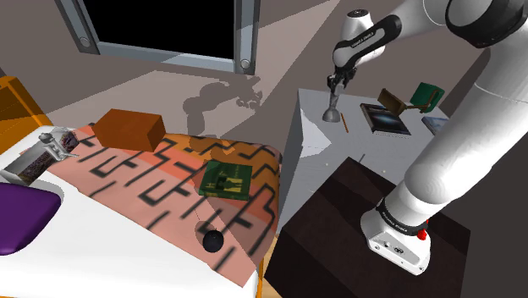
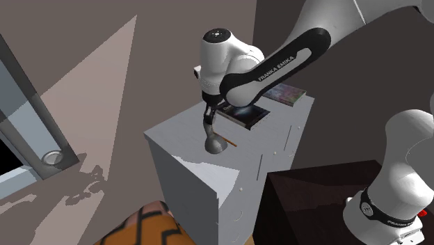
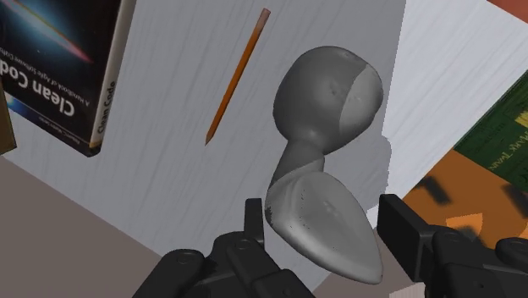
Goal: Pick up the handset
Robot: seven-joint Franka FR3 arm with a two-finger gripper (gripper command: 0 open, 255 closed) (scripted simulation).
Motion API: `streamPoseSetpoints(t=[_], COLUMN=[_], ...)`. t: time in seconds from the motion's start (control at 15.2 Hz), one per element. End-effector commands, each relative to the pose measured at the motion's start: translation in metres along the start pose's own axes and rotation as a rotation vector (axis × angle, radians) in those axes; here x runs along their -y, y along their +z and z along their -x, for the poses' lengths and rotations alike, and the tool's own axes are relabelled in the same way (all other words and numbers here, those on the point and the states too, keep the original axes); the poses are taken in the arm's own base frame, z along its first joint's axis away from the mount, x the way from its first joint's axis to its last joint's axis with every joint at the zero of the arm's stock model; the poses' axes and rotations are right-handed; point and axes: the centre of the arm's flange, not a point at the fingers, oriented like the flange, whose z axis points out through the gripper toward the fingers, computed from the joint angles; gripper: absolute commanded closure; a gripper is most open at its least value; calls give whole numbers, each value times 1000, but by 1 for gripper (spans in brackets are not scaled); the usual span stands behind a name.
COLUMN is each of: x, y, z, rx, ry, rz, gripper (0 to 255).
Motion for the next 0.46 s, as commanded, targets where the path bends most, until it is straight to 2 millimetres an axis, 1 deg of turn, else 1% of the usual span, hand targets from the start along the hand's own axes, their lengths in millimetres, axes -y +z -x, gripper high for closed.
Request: streamPoseSetpoints(t=[0.0, 0.26, 0.4], x=[-2, -9, -9], y=[-10, -30, -31], z=[-1, -4, -4], rx=[0, 0, 0], ry=[0, 0, 0], rz=[0, 0, 0], gripper=[255, 255, 255])
